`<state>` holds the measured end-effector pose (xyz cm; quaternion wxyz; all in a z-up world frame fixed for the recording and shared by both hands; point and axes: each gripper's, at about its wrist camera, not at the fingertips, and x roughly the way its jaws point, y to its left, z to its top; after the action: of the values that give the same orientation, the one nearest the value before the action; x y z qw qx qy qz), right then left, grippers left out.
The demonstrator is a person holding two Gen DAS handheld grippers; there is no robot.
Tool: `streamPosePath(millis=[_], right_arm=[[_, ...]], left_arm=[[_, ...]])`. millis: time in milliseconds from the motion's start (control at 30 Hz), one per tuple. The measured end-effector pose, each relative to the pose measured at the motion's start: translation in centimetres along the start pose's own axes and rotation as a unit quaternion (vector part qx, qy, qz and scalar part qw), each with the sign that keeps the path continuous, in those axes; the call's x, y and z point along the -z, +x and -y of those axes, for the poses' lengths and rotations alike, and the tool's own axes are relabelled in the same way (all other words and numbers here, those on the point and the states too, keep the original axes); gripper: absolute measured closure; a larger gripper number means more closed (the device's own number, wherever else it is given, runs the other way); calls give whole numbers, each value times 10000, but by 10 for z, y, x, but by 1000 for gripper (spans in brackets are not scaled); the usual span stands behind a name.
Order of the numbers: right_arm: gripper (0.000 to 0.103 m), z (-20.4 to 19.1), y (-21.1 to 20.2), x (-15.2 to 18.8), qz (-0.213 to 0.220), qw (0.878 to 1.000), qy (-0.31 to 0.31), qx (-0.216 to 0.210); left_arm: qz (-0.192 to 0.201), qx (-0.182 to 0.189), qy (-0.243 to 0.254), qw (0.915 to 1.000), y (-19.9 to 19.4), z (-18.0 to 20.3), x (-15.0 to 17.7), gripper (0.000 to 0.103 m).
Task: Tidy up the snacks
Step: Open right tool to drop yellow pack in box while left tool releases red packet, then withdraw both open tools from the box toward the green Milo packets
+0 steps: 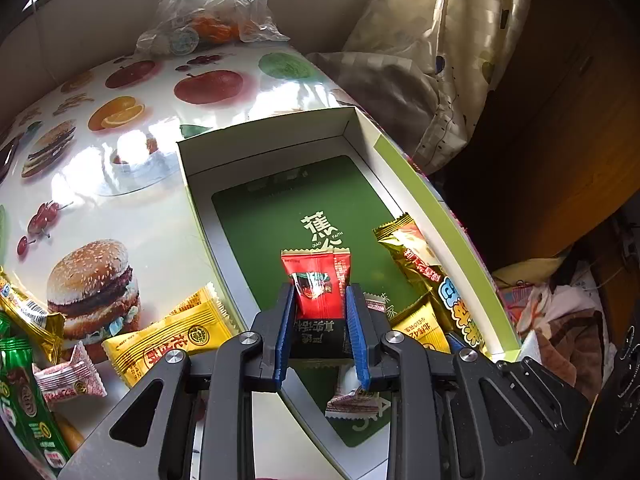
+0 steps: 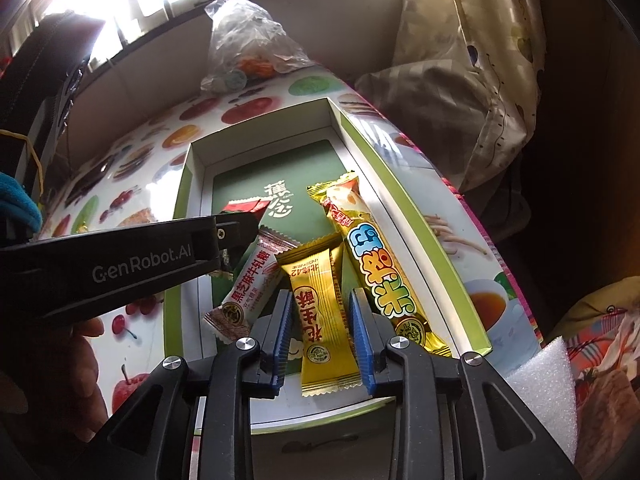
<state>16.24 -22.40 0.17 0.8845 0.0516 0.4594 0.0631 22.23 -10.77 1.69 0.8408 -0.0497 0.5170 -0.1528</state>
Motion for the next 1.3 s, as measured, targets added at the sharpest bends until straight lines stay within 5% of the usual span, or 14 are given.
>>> streamPosePath(millis=[567,1300], right_arm=[[59,3,-10,2,98,9999,101,99],[50,-10,-45,7,414,9989,70,230]], left_arm=[[145,30,64,9999,-17,3,4,57],[727,-57,15,9973,-84,-8,31,57]])
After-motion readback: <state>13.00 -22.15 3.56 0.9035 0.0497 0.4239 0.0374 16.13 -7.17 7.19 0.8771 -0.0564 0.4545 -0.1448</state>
